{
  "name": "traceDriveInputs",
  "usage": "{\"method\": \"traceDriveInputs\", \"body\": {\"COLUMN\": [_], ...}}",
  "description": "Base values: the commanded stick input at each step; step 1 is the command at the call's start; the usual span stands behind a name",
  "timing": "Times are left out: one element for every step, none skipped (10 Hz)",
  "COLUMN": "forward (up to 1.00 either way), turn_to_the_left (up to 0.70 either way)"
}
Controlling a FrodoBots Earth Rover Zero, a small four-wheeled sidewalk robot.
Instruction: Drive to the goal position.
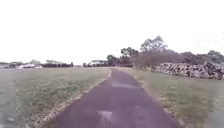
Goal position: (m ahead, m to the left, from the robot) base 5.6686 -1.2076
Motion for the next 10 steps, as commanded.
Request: {"method": "traceDriveInputs", "body": {"forward": [0.85, 0.85, 0.85, 0.85, 0.85, 0.85, 0.85, 0.85, 0.85, 0.85], "turn_to_the_left": [0.00, 0.00, 0.00, -0.04, -0.16, -0.29, -0.34, -0.34, -0.33, -0.18]}}
